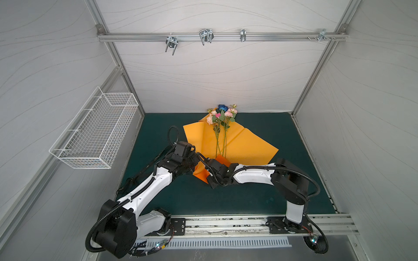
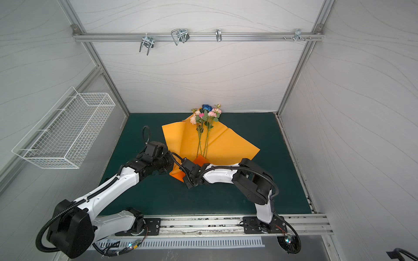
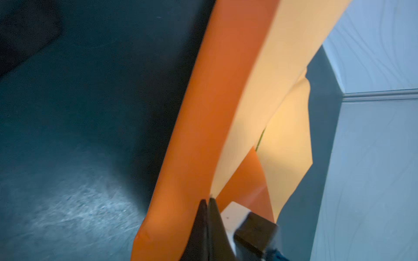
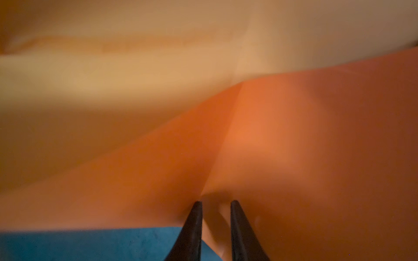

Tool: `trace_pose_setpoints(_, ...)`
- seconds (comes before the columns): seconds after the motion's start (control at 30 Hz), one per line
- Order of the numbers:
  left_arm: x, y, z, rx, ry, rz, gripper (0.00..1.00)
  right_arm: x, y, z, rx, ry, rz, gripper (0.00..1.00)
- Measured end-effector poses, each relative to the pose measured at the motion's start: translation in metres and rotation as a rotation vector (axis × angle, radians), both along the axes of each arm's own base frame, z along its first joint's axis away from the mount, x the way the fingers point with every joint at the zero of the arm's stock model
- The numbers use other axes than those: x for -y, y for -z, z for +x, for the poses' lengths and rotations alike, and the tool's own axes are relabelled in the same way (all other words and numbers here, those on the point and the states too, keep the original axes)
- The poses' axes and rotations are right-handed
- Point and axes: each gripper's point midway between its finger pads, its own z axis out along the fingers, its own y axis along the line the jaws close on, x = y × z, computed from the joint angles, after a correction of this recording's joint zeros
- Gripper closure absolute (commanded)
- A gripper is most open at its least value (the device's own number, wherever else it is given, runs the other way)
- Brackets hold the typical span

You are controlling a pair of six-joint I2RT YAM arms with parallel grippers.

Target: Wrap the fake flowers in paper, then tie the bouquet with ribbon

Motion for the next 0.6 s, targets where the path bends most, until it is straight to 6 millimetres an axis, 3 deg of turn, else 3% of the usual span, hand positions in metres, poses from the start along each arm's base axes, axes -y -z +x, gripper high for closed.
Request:
trace_pose_setpoints(0.2,0.033,-0.019,0.013,0.049,0.081,-0.043,1.0,0.001,-0.001,0.001,-0.056,0.026,0.063,0.75)
trace_pose_setpoints(0.6,0.064,-0.005,0.021,0.016,0.153,-0.059,1.0,0.036,-0.002,0.0,-0.139,0.133,0.087,0.76)
